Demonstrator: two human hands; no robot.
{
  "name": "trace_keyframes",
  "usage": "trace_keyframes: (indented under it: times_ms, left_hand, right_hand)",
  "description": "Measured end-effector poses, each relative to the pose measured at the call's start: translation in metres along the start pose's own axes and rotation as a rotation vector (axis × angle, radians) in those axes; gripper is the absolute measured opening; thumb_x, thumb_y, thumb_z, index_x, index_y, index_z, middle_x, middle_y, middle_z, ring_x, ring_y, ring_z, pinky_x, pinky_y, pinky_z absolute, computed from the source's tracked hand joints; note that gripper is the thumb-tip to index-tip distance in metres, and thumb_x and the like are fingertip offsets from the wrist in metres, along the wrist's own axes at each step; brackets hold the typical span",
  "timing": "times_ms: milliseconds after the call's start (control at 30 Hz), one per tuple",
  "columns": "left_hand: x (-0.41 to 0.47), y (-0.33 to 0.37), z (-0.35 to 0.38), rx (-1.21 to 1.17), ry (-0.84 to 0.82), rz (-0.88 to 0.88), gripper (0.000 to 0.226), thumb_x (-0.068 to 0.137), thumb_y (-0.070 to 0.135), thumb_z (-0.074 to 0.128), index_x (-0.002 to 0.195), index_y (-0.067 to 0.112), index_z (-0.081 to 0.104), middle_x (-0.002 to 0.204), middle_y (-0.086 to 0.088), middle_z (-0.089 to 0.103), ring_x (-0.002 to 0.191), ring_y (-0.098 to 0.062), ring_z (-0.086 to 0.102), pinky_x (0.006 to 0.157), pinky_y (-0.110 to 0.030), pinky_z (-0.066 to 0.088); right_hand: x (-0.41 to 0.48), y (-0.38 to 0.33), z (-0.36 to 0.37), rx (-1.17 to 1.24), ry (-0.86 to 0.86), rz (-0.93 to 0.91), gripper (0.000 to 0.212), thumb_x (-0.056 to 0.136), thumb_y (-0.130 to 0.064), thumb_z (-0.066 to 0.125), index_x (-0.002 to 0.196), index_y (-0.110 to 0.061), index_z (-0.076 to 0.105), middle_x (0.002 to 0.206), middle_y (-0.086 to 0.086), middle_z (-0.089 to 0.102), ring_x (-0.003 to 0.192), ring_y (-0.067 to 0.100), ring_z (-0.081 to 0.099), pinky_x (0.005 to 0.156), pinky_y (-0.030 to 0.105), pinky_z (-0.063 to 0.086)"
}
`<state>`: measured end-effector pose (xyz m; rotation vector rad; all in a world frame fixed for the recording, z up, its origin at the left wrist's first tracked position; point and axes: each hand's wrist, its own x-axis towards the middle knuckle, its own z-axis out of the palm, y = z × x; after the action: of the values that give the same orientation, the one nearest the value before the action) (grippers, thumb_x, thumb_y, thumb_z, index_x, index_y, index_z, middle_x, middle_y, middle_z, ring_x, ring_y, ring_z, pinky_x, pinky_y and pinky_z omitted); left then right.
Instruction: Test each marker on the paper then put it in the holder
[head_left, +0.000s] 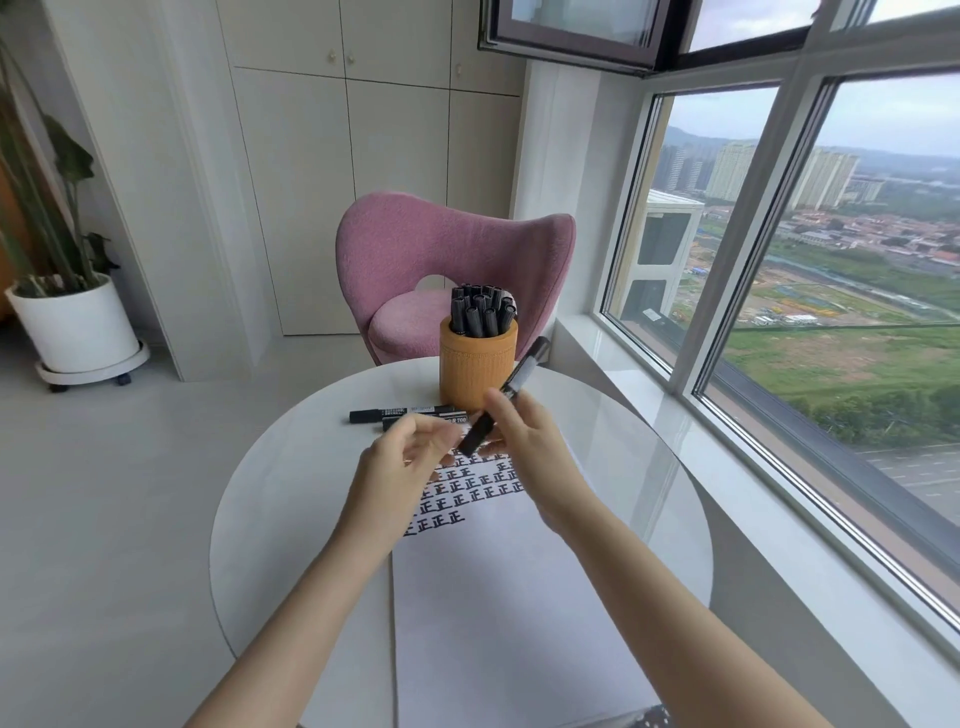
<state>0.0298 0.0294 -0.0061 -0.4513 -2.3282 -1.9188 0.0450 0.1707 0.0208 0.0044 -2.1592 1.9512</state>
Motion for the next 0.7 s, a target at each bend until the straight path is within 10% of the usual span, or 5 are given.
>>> trace_keyframes:
  times_ms: [167, 300, 533, 700]
  left_hand:
    - [0.016, -0.017, -0.002, 0.156, 0.054, 0.002, 0.008, 0.088, 0.019, 0.062, 0.085, 0.026, 0.063, 0.088, 0.006, 0.069, 0.087, -0.012, 0.065, 0.079, -0.019, 0.049]
    - [0.033, -0.018, -0.002, 0.23, 0.103, 0.024, 0.009, 0.089, 0.013, 0.06, 0.096, 0.017, 0.065, 0.095, 0.005, 0.068, 0.086, -0.005, 0.061, 0.071, -0.003, 0.041]
    - [0.089, 0.002, 0.006, 0.362, 0.177, 0.128, 0.026, 0.091, 0.006, 0.052, 0.114, 0.012, 0.061, 0.113, -0.003, 0.064, 0.094, -0.013, 0.057, 0.082, -0.021, 0.04]
    - [0.119, 0.011, 0.018, 0.42, 0.138, 0.167, 0.033, 0.091, 0.002, 0.05, 0.122, 0.013, 0.057, 0.121, -0.004, 0.058, 0.098, -0.012, 0.054, 0.09, -0.027, 0.045]
  right_hand:
    - [0.038, -0.015, -0.028, -0.43, -0.055, 0.026, 0.024, 0.103, -0.026, 0.04, 0.102, -0.004, 0.052, 0.07, 0.006, 0.051, 0.057, 0.019, 0.053, 0.05, 0.033, 0.053]
    - [0.068, -0.034, -0.043, -0.859, -0.012, -0.116, 0.037, 0.1, -0.025, 0.034, 0.098, -0.004, 0.064, 0.085, 0.009, 0.065, 0.081, 0.025, 0.059, 0.074, 0.037, 0.049]
    - [0.094, -0.056, -0.051, -0.932, -0.085, -0.202, 0.025, 0.095, -0.018, 0.046, 0.107, -0.01, 0.066, 0.107, 0.002, 0.066, 0.093, 0.022, 0.062, 0.078, 0.037, 0.052]
    - [0.105, -0.054, -0.052, -0.867, 0.035, -0.292, 0.019, 0.092, -0.019, 0.057, 0.106, -0.009, 0.051, 0.096, -0.001, 0.057, 0.067, 0.009, 0.054, 0.057, 0.016, 0.042]
